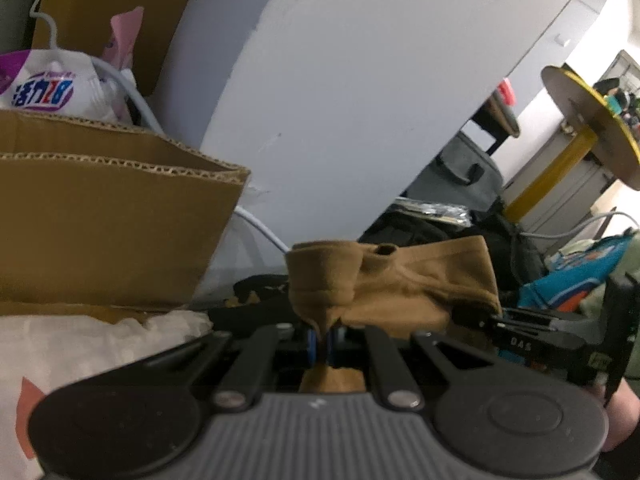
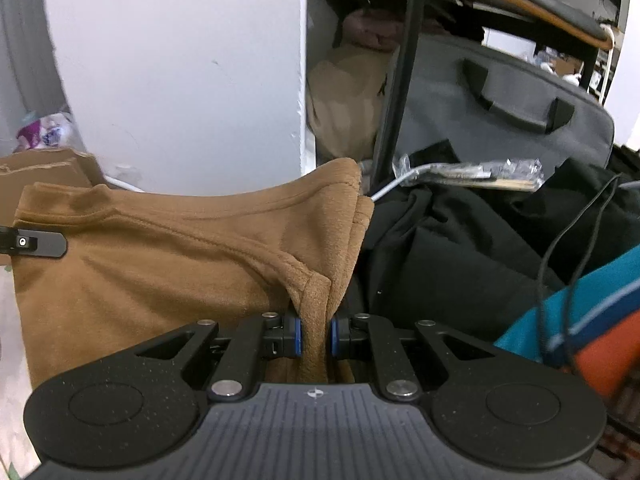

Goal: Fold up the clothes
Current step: 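Lower the shirt onto the clothes pile and open both grippers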

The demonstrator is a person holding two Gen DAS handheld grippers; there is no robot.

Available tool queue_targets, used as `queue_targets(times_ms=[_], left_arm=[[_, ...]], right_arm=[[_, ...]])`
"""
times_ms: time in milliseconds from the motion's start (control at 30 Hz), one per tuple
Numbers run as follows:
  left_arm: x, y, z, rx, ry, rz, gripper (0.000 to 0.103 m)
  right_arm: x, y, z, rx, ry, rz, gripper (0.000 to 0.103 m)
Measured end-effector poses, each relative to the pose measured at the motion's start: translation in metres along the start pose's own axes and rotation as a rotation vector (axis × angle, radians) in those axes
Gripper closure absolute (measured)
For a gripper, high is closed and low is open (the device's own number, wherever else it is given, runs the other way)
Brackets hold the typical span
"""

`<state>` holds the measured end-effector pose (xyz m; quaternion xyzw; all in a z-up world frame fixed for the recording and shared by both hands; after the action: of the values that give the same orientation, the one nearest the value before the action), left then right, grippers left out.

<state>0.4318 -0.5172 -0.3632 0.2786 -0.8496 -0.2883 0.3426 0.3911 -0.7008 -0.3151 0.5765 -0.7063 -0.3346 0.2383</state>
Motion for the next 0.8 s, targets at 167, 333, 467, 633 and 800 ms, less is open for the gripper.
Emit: queue_targets(times_ms=[167,333,467,633,800], left_arm=[[-0.016,-0.028,0.001,-0.017,0.022,-0.058,0.095],[-0.032,-0.047,0.003,-0.037,0.104,-0.089,0.083],[-0.037,-0.044,0.002,-0.036,0.117,-0.120,0.061],[-0.051,-0.028,-0.002,-0.008,0.149,-0.165,0.055],[-0.039,-0.008,0.007,-0.007,0.117,-0.136,0.052]], right_arm=[[0.003,-0.022,0.001,-0.027,0.009,0.023,0.091],[0.008,-0.042,0.004,-0.048,0.014,0.039,0.089],[0.020,-0.050,0.001,-0.051,-0.022,0.062,0.077],[0.030,-0.035,-0.007,-0.016,-0.035,0.065,0.067],[0.028,0.002,-0.012,0.088,0.009,0.048,0.067]])
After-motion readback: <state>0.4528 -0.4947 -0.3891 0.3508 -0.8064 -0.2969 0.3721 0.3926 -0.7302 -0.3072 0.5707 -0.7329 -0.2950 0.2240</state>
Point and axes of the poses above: each gripper's, at about its wrist camera, not at the fingertips, and y roughly against the way its jaws point, x to its right, z to its underside, the point moved 8 cm from there along -y, roughly the way its jaws point, and after that the axes turned 5 degrees about -z, right-handed, at the moved point
